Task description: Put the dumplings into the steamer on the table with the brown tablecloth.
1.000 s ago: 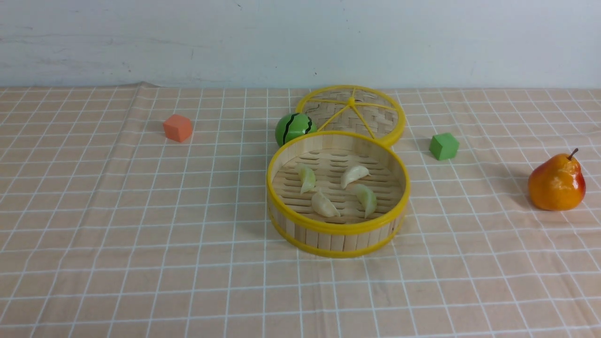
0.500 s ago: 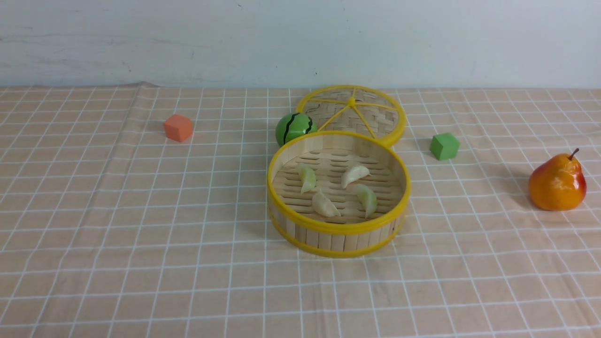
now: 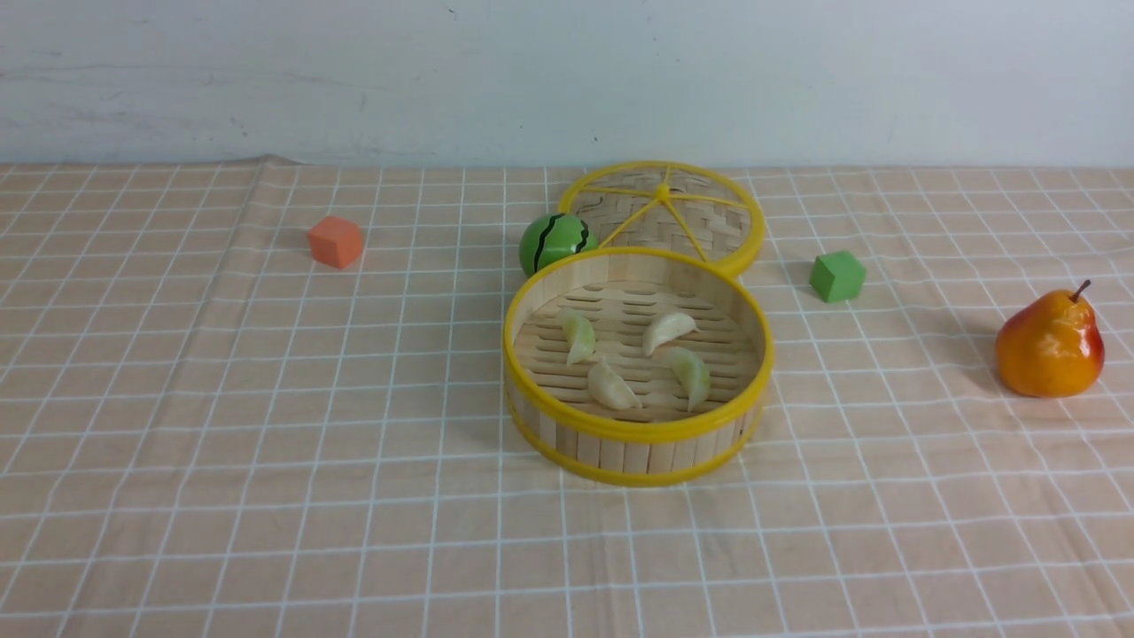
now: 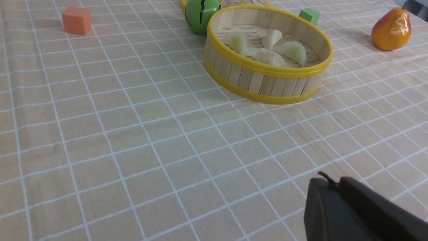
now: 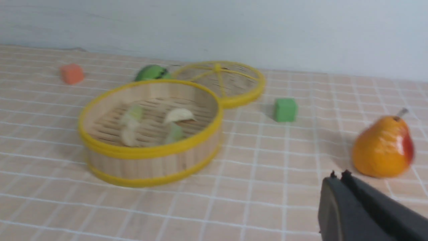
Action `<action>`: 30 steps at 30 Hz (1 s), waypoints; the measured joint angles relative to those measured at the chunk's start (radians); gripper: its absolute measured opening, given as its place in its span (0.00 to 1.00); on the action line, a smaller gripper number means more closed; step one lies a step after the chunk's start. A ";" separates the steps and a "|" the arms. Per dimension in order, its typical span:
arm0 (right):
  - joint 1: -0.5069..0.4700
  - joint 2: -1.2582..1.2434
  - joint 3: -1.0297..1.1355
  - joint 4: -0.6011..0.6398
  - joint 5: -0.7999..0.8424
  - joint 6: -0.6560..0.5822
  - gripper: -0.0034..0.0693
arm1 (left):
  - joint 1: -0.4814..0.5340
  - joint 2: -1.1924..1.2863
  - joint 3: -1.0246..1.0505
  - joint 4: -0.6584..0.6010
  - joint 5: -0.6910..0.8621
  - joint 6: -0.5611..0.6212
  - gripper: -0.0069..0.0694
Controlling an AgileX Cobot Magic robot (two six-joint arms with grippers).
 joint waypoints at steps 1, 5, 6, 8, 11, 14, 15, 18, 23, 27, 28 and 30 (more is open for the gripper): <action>-0.036 -0.040 0.037 -0.010 0.004 0.011 0.03 | 0.000 0.000 0.000 0.000 0.000 0.000 0.15; -0.122 -0.147 0.132 -0.031 0.039 0.070 0.03 | 0.000 0.000 0.000 0.000 0.000 0.000 0.16; -0.139 -0.165 0.167 -0.040 0.051 0.094 0.03 | 0.000 0.000 0.000 0.000 0.000 0.000 0.16; -0.144 -0.172 0.209 -0.057 0.063 0.128 0.03 | 0.000 0.000 0.000 0.000 0.000 0.000 0.16; -0.144 -0.172 0.233 -0.075 0.066 0.164 0.03 | 0.000 0.000 0.000 0.000 0.000 0.000 0.16; -0.144 -0.172 0.233 -0.091 0.078 0.181 0.03 | 0.000 0.000 0.000 0.000 0.001 0.000 0.17; -0.144 -0.172 0.232 -0.100 0.090 0.181 0.03 | 0.000 0.000 0.000 0.000 0.001 0.000 0.17; -0.144 -0.172 0.228 -0.105 0.110 0.181 0.03 | 0.000 0.000 0.000 0.000 0.001 0.000 0.17; -0.144 -0.172 0.226 -0.105 0.117 0.183 0.03 | 0.000 0.000 0.000 0.000 0.001 0.000 0.18; -0.144 -0.172 0.226 -0.105 0.119 0.184 0.04 | 0.000 0.000 0.000 0.000 0.001 0.000 0.18; -0.144 -0.172 0.226 -0.105 0.119 0.184 0.04 | 0.000 0.000 0.000 0.000 0.001 0.000 0.18; -0.144 -0.172 0.226 -0.105 0.119 0.184 0.04 | 0.000 0.000 0.000 0.000 0.001 0.000 0.19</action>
